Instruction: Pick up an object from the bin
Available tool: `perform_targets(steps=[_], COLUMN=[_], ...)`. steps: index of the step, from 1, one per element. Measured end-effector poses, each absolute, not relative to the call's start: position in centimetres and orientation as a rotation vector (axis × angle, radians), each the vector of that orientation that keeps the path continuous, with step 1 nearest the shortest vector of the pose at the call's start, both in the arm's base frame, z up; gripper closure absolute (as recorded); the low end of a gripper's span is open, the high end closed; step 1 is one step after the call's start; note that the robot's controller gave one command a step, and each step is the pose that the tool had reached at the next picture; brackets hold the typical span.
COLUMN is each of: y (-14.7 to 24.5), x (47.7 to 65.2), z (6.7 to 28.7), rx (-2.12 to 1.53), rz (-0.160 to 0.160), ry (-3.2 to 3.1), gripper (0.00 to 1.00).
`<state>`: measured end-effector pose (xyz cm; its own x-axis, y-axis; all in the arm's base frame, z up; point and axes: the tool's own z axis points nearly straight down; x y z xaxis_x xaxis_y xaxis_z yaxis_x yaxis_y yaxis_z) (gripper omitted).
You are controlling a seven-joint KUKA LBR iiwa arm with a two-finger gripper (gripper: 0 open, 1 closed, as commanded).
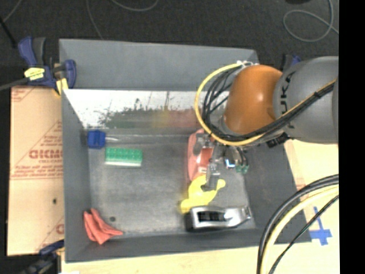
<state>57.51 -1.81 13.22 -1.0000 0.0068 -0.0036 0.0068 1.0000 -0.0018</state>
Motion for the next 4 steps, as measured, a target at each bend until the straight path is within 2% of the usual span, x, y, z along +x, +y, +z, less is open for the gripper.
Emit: perform_targets(steps=[1, 2, 3, 4], y=[-1.8, -2.8, -3.9, -4.5], x=[57.5, 56.8, 55.5, 53.7], z=[13.2, 16.7, 17.1, 11.6], rx=[0.011, -0.082, -0.273, -0.522], rz=[-0.003, -0.002, -0.008, -0.005], ry=[3.138, 3.144, 3.111, 3.089], gripper=[0.00, 0.00, 0.00, 0.00])
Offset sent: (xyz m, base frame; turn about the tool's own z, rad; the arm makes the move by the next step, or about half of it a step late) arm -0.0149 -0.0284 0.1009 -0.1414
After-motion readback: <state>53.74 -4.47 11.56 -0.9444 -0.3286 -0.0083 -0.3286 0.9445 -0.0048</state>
